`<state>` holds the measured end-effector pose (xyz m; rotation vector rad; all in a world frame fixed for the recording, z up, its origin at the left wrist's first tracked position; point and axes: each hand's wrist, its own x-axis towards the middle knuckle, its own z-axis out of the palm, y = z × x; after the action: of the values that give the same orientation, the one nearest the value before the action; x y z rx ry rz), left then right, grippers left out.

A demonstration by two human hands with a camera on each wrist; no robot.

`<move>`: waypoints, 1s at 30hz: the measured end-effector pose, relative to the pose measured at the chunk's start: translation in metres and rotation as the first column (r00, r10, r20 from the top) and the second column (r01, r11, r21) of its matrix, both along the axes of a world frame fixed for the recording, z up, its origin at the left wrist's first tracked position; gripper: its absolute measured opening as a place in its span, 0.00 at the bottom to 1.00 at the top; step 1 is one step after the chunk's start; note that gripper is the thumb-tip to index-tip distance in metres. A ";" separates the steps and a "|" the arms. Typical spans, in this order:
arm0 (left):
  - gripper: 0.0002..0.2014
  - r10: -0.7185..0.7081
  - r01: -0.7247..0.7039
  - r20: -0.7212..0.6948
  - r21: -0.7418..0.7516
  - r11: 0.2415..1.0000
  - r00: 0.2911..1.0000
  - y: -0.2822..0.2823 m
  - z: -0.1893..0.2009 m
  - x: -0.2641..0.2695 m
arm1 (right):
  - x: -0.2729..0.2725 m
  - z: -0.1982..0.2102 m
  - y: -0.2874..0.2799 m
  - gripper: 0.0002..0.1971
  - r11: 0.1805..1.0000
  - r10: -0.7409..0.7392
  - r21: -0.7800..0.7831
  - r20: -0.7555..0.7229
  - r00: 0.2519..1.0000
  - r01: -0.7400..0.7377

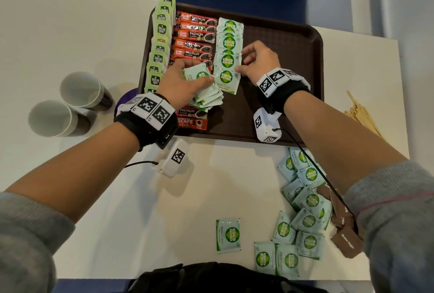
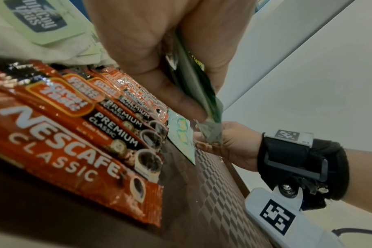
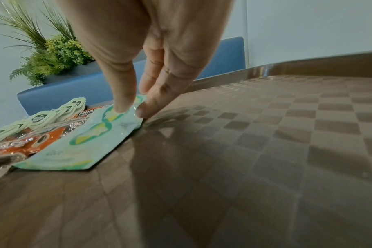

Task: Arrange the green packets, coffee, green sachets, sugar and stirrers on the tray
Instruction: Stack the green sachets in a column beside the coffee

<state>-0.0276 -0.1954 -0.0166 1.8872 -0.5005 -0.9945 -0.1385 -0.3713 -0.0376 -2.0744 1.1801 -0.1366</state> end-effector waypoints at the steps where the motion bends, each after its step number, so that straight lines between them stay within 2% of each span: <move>1: 0.26 -0.001 0.001 0.001 0.000 1.000 1.000 0.000 0.001 0.000 | 0.000 0.001 0.001 0.18 1.000 0.003 -0.002 0.000 1.000 -0.003; 4: 0.25 0.000 0.000 0.005 -0.005 1.000 1.000 0.000 0.001 0.000 | -0.002 0.007 0.006 0.17 1.000 0.020 0.008 0.040 0.999 -0.020; 6: 0.24 0.008 -0.007 0.021 -0.011 1.000 1.000 0.000 0.001 0.001 | -0.002 0.014 0.014 0.15 0.996 0.078 0.026 0.078 0.994 -0.080; 8: 0.24 0.017 -0.016 0.040 -0.028 0.999 0.999 -0.001 -0.001 0.002 | -0.001 0.024 0.023 0.17 0.975 0.175 0.114 0.117 0.978 -0.188; 12: 0.24 0.022 -0.018 0.084 -0.039 0.999 0.996 -0.002 0.000 0.000 | 0.001 0.037 0.034 0.18 0.877 0.327 0.310 0.173 0.929 -0.366; 16: 0.24 0.041 -0.038 0.046 -0.078 0.996 0.998 0.000 0.004 -0.003 | 0.004 0.038 0.035 0.16 0.866 0.289 0.361 0.204 0.935 -0.346; 20: 0.23 0.013 -0.010 0.021 -0.117 0.993 1.000 0.001 0.006 -0.007 | 0.002 0.040 0.038 0.09 0.836 0.245 0.445 0.222 0.944 -0.322; 22: 0.25 -0.001 -0.001 -0.017 -0.123 0.992 1.000 0.001 0.006 -0.008 | 0.002 0.042 0.039 0.06 0.822 0.207 0.481 0.247 0.947 -0.305; 25: 0.28 -0.024 0.012 -0.079 -0.145 0.989 0.997 0.002 0.007 -0.009 | 0.002 0.044 0.038 0.05 0.798 0.150 0.526 0.298 0.943 -0.293; 30: 0.24 -0.002 -0.013 -0.093 -0.165 0.986 0.996 0.003 0.010 -0.010 | 0.001 0.040 0.036 0.04 0.801 0.073 0.536 0.355 0.932 -0.267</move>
<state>-0.0376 -0.1922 -0.0064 1.6868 -0.5072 -1.0009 -0.1371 -0.3354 0.0020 -1.5294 0.7072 -0.0157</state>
